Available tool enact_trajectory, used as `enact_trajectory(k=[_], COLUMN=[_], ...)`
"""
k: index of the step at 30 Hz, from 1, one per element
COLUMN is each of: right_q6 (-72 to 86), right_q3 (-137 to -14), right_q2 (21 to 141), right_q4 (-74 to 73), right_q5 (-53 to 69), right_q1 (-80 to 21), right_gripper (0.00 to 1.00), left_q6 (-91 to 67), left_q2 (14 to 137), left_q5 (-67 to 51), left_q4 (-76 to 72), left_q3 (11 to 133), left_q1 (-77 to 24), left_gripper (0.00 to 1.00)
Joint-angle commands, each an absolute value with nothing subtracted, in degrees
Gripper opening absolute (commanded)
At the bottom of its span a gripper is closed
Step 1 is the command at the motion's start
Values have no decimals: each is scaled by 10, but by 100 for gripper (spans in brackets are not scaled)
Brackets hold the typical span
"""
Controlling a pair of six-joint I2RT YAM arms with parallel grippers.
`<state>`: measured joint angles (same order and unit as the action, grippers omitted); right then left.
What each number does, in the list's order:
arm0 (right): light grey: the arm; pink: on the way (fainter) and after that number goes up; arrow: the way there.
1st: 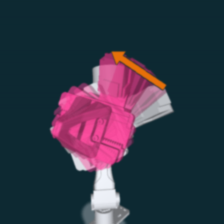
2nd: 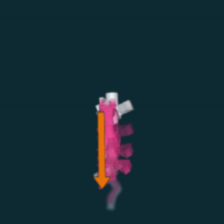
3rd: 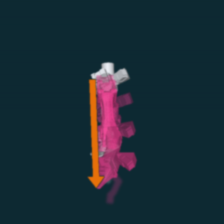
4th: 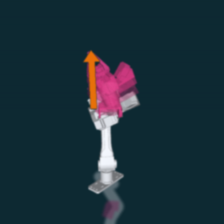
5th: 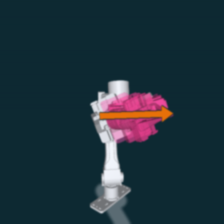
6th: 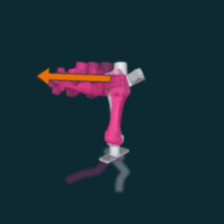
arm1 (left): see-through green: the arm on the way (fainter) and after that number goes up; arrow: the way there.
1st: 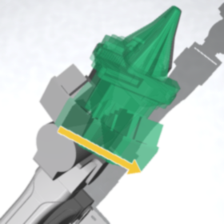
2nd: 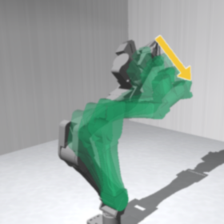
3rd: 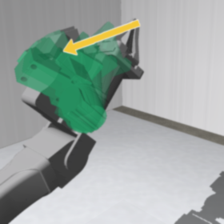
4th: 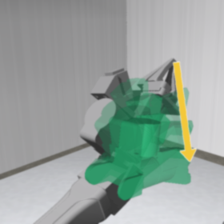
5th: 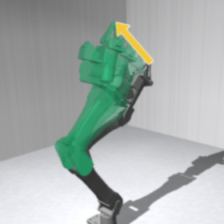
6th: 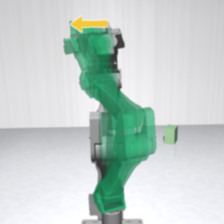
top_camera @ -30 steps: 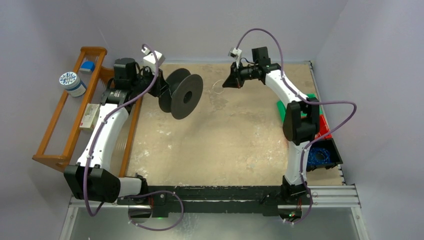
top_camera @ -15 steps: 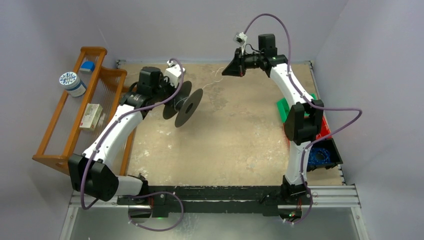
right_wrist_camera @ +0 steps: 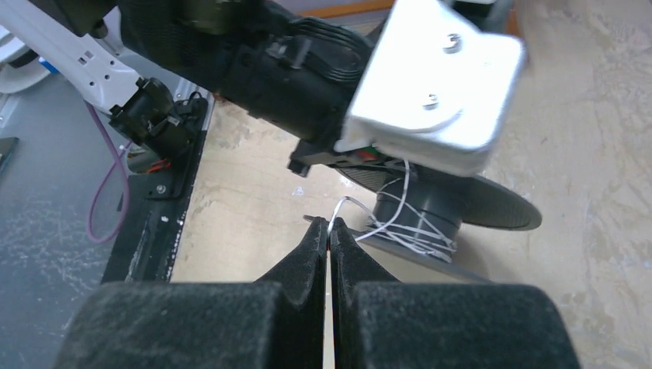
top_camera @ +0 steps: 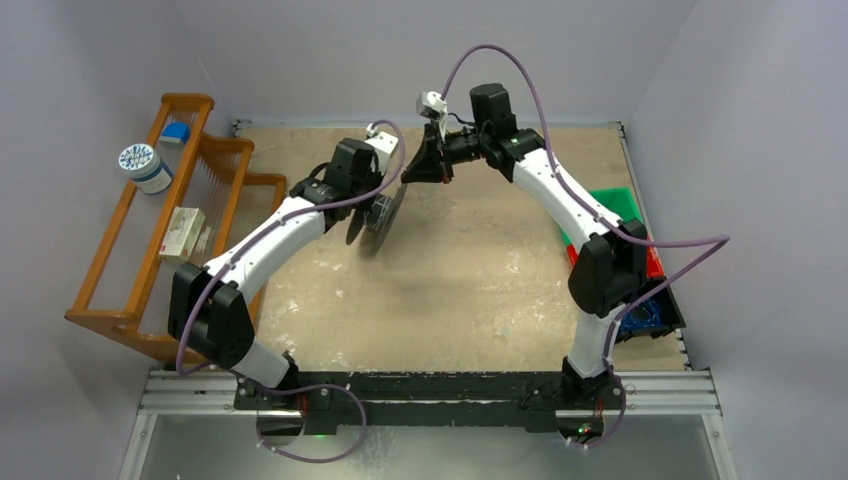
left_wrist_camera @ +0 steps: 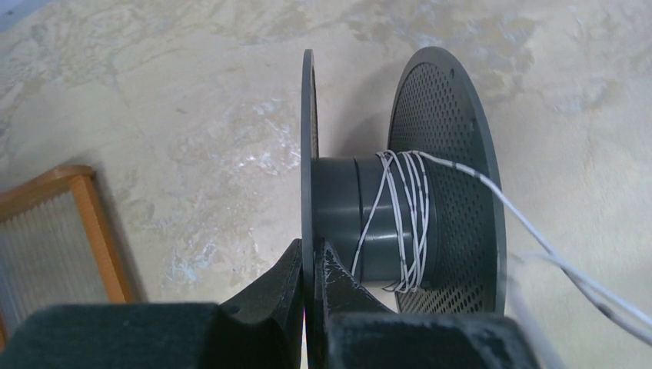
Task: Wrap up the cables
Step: Wrap the cable around the cable reel.
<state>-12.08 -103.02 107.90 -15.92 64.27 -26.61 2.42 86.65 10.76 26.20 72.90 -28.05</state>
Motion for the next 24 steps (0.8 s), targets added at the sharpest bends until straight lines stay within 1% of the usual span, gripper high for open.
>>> enact_trajectory(k=[1,6,10,13,17,20,24], right_q6=[-204,-273,-315,-364,-402,-406,-375], right_q3=[-1027,-1016,-995,-995,-999,-994,-967], right_q2=[1062,1079,1104,1131,1160,1175,1179], right_q4=[-179,-254,-294,-342,-377,-376,-337], right_q5=[664,656,714,749,767,762,751], right_q1=[-274,-289,-296,-310,-333,-343,-345], right_gripper=[0,0,0,0,0,0,0], left_q6=[-46,-97,-147,-175,-222,-248,-278], left_q2=[884,889,886,884,879,870,850], left_q5=[194,214,186,154,98,48,-17], left_q4=[235,230,229,225,215,205,183], left_q3=[780,796,813,824,826,826,822], left_q1=[-276,-270,-248,-229,-195,-173,-146], left_gripper=[0,0,0,0,0,0,0])
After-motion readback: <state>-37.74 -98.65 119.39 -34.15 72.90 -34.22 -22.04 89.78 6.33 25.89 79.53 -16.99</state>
